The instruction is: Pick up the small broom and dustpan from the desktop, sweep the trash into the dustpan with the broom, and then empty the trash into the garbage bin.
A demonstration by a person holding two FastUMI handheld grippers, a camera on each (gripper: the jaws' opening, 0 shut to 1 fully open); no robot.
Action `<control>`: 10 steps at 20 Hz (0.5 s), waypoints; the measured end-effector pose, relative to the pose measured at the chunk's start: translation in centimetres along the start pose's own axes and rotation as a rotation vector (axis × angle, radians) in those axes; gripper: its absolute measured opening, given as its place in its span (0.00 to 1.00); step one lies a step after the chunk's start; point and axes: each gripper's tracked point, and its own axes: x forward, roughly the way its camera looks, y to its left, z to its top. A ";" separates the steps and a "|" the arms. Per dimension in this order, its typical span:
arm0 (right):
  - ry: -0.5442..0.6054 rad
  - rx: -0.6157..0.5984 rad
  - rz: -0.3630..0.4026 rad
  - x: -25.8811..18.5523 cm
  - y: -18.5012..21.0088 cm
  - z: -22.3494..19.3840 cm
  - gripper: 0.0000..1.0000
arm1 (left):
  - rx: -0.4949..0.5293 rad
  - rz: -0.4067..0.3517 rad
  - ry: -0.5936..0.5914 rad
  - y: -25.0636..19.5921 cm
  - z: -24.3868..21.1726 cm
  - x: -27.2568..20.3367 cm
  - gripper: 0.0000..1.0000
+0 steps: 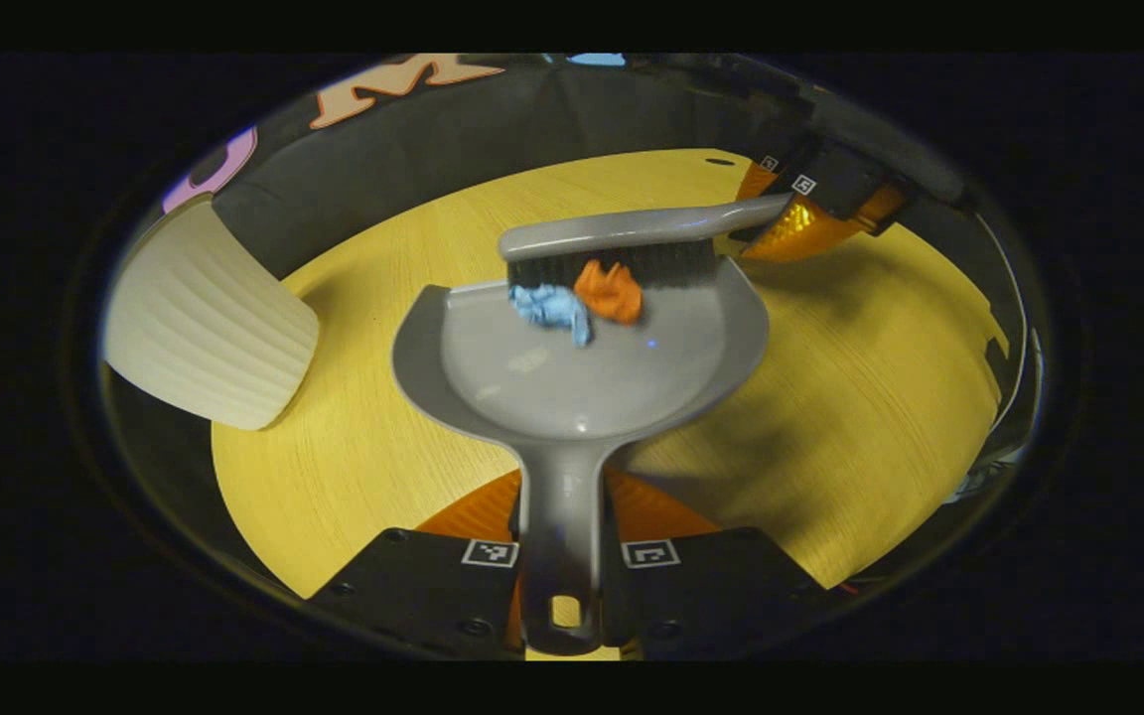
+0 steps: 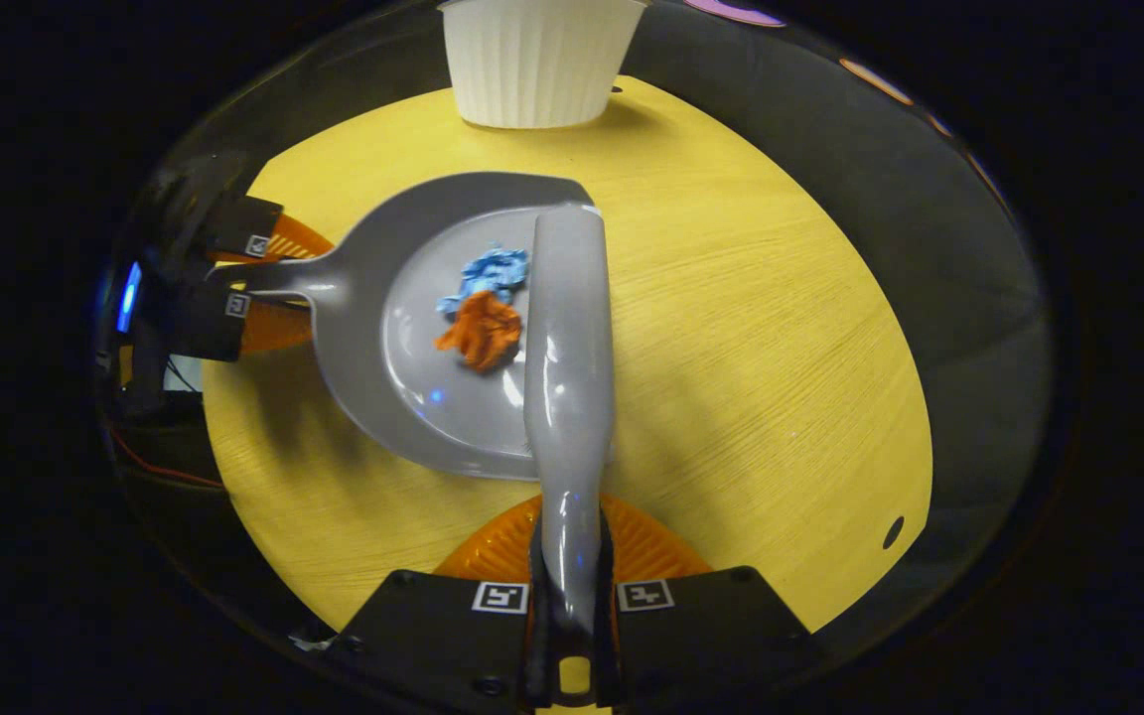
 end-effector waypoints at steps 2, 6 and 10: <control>-0.085 0.098 0.021 -1.0 -0.4 0.4 0.18 | -0.018 0.007 -0.019 0.0 0.1 0.1 0.23; -0.240 0.378 -0.029 -2.8 -2.4 -0.8 0.18 | -0.034 0.062 -0.097 0.2 0.9 -0.1 0.23; -0.274 0.614 -0.051 -2.2 -4.0 -3.5 0.18 | -0.075 0.102 -0.213 0.5 2.1 -0.3 0.23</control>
